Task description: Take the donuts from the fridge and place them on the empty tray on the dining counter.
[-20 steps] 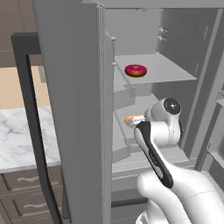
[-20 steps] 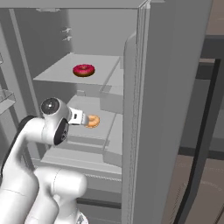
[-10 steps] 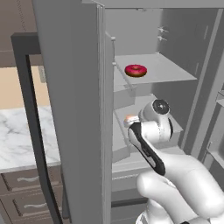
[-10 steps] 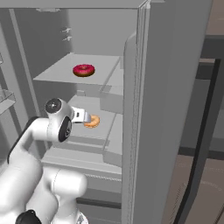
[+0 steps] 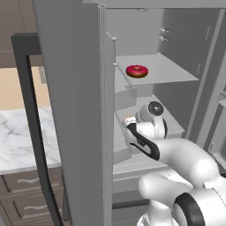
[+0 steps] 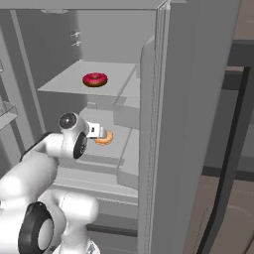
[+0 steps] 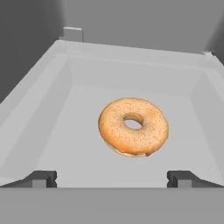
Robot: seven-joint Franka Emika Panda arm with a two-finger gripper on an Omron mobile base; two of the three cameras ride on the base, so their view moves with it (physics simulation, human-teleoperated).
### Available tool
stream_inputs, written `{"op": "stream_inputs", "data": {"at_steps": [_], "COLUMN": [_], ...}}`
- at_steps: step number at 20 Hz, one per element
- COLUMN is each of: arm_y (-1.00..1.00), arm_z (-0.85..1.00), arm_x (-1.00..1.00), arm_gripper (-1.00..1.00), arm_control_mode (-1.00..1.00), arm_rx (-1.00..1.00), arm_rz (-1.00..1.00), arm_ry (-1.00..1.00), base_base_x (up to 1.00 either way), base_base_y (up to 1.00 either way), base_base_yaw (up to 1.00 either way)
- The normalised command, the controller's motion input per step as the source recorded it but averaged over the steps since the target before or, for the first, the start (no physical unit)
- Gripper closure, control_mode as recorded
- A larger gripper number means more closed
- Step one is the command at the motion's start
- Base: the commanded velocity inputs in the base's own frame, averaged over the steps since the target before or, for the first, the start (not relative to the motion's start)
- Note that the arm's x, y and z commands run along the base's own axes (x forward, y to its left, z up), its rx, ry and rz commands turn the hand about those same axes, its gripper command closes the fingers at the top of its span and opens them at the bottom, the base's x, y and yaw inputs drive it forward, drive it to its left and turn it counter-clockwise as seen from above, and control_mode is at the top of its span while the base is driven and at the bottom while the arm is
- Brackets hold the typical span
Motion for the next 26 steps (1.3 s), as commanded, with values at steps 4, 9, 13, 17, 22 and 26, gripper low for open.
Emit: {"op": "stream_inputs", "data": {"at_steps": [4,9,13,17,22,26], "arm_y": [0.09,0.04,0.0,0.0,0.09,0.16], "arm_z": [-0.26,-0.11,-0.03,-0.16,-0.21,-0.05], "arm_x": [0.43,0.41,0.33,0.21,0.22,0.4], "arm_gripper": [-1.0,-1.0,-1.0,-1.0,-1.0,-1.0], "arm_control_mode": [-1.0,-1.0,-1.0,-1.0,-1.0,-1.0], "arm_rx": [0.0,0.0,0.0,0.0,0.0,0.0], "arm_rz": [0.0,0.0,0.0,0.0,0.0,0.0], "arm_ry": [0.0,0.0,0.01,0.12,0.15,0.06], "base_base_x": [0.0,0.0,0.0,0.0,0.0,0.0], "base_base_y": [0.0,0.0,0.0,0.0,0.0,0.0], "base_base_yaw": [0.0,0.0,0.0,0.0,0.0,0.0]}}
